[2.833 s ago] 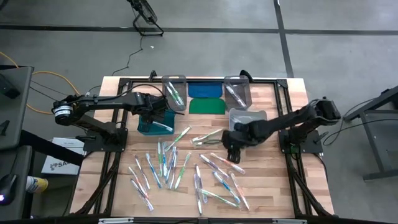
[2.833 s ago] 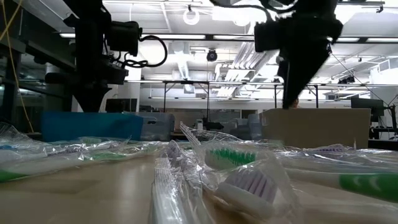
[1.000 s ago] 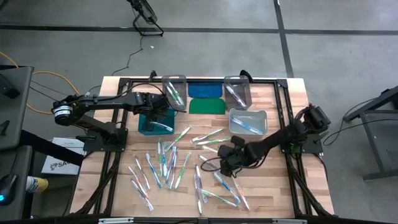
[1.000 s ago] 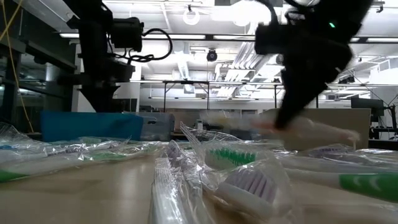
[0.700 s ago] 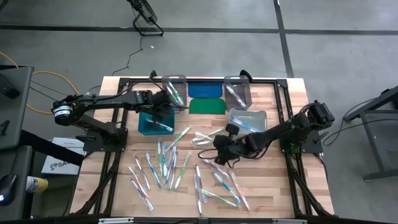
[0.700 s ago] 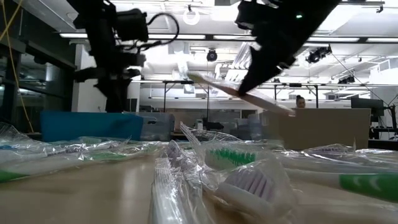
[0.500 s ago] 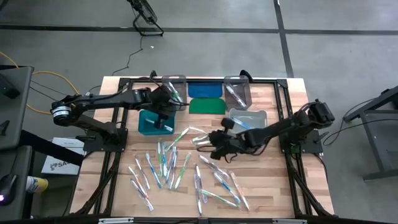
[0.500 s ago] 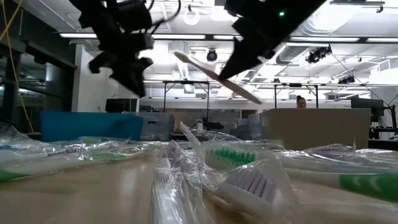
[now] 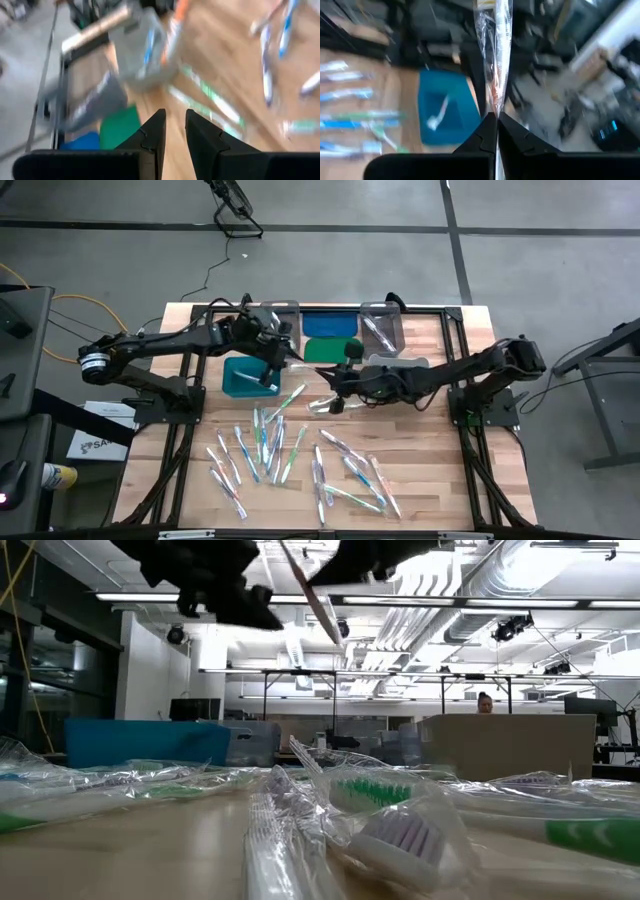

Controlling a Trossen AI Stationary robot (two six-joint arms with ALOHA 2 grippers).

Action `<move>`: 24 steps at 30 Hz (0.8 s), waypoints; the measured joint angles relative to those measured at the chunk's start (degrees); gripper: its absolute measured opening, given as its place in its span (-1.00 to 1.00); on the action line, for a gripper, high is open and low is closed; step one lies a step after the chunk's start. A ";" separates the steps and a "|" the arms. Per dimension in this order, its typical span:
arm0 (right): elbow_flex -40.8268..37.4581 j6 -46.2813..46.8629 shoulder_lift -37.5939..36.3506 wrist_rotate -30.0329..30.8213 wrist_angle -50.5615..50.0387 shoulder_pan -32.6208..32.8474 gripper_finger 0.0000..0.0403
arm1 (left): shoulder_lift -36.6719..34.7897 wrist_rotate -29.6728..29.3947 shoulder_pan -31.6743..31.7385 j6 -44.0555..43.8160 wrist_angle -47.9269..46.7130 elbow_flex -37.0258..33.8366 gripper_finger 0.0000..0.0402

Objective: Pick & Place Toothbrushes
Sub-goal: Put the orange toothbrush into the blue bin

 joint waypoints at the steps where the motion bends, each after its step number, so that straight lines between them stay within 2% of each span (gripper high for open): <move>1: 0.00 -1.30 -0.54 -1.14 0.17 -0.08 -1.00 | 0.00 1.35 0.00 -0.43 1.76 0.00 -0.65; 3: 0.02 -3.25 -0.83 -2.59 2.23 -0.10 -1.00 | -0.04 3.88 0.00 -1.75 4.90 0.00 -0.65; 11: 0.00 -6.63 -0.79 -1.78 3.36 0.09 -0.99 | -0.04 12.21 0.00 -6.39 15.58 0.00 -0.65; 15: 0.00 -8.26 -1.07 1.72 3.38 0.11 -0.99 | -0.02 15.50 -0.04 -6.90 17.15 0.00 -0.65; 20: 0.00 -9.50 -2.42 3.68 2.35 0.13 -0.99 | -0.02 15.87 -0.89 -6.81 17.14 0.00 -0.61; 24: 0.00 -9.09 -3.62 3.98 1.79 0.44 -0.99 | -0.01 15.61 -1.90 -6.83 17.40 -0.01 -0.41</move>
